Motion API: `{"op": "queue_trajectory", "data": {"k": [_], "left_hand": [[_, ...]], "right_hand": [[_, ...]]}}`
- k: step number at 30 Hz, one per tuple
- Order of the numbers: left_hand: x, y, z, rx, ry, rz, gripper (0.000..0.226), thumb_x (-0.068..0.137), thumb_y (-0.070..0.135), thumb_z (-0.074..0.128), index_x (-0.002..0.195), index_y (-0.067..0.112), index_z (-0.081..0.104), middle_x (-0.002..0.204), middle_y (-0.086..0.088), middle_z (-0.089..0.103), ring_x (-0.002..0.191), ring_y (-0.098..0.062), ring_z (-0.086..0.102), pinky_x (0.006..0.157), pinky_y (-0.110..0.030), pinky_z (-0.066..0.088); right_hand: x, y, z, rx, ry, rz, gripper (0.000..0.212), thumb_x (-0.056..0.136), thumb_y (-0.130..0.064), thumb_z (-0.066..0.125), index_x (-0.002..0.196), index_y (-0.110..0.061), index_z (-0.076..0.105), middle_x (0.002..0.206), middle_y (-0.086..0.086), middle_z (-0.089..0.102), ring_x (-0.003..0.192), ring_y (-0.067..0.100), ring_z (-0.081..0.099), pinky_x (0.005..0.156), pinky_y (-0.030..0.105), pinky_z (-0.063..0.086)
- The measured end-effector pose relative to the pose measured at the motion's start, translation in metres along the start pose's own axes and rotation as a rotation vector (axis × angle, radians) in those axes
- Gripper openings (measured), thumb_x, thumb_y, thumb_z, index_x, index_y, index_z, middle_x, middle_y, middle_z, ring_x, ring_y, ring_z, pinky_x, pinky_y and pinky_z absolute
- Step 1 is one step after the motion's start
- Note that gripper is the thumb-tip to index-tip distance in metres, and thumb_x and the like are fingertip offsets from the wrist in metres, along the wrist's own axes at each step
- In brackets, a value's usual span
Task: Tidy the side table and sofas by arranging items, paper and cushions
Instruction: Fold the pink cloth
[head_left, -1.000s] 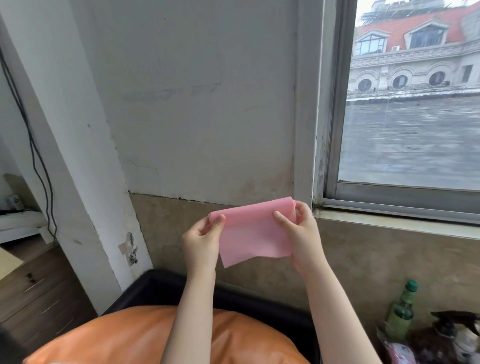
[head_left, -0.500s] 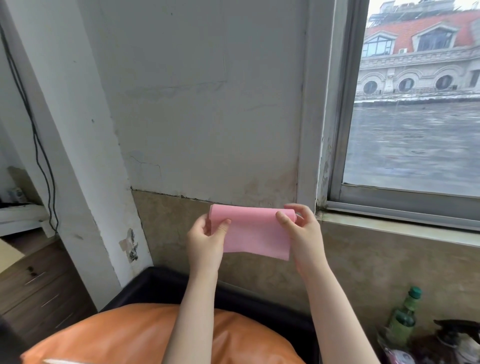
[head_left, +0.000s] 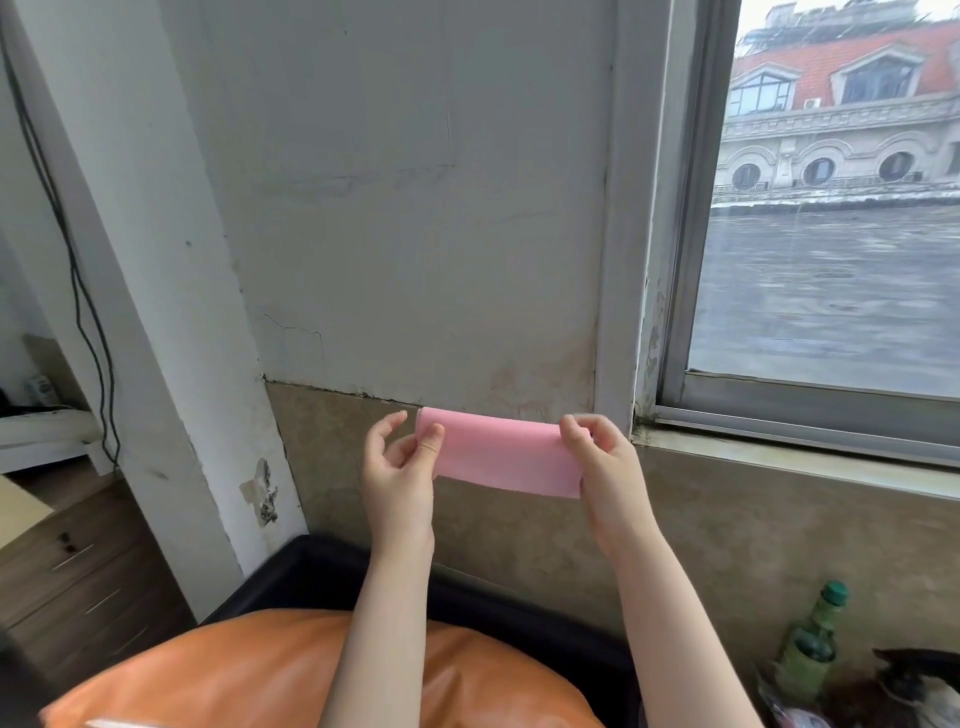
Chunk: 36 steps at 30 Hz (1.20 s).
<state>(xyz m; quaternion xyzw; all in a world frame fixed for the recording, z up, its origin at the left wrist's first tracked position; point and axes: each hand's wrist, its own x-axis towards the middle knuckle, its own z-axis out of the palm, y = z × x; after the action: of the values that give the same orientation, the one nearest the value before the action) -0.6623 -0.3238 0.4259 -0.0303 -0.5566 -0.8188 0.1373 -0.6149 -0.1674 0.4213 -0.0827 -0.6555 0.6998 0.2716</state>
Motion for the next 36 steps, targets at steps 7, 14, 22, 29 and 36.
{"op": "queue_trajectory", "data": {"k": [7,14,22,29,36], "left_hand": [[0.001,-0.002,0.004,-0.036,0.045,-0.008,0.018,0.088,0.021,0.063,0.101,0.007,0.064,0.090,0.003,0.065,0.084,-0.007,0.062,0.071,-0.023,0.056],[-0.005,-0.006,0.010,-0.177,-0.094,-0.091,0.016,0.087,0.007,0.060,0.102,0.004,0.055,0.096,-0.003,0.062,0.090,-0.013,0.063,0.072,-0.019,0.057],[-0.012,-0.014,0.023,-0.216,-0.073,-0.142,0.011,0.088,0.005,0.060,0.096,0.011,0.062,0.098,-0.004,0.063,0.093,-0.018,0.062,0.070,-0.020,0.058],[-0.021,-0.021,0.038,-0.271,-0.097,-0.253,0.002,0.087,0.013,0.061,0.089,0.013,0.062,0.093,-0.004,0.062,0.086,-0.016,0.062,0.067,-0.020,0.058],[-0.033,-0.033,0.056,-0.474,-0.188,-0.503,0.010,0.094,0.019,0.054,0.097,0.013,0.061,0.094,-0.005,0.067,0.090,-0.016,0.064,0.080,-0.029,0.050]], "right_hand": [[0.001,0.000,-0.005,0.073,-0.085,0.014,0.009,0.084,-0.009,0.066,0.091,-0.005,0.063,0.082,0.005,0.062,0.072,0.013,0.057,0.058,0.025,0.049],[-0.001,0.002,-0.010,0.039,-0.004,0.071,0.016,0.090,-0.017,0.061,0.084,-0.003,0.066,0.080,0.001,0.061,0.056,0.004,0.056,0.066,0.036,0.051],[-0.009,0.003,-0.027,0.109,-0.091,0.103,0.014,0.088,-0.006,0.061,0.100,-0.014,0.063,0.087,0.005,0.062,0.064,0.015,0.057,0.059,0.024,0.053],[-0.016,0.005,-0.046,-0.086,-0.042,-0.003,0.007,0.083,-0.002,0.065,0.080,-0.008,0.066,0.057,0.003,0.058,0.049,0.009,0.053,0.052,0.019,0.046],[-0.027,0.015,-0.065,-0.056,-0.037,0.103,0.013,0.090,-0.001,0.056,0.094,-0.005,0.068,0.062,0.000,0.065,0.051,0.010,0.060,0.053,0.019,0.049]]}}
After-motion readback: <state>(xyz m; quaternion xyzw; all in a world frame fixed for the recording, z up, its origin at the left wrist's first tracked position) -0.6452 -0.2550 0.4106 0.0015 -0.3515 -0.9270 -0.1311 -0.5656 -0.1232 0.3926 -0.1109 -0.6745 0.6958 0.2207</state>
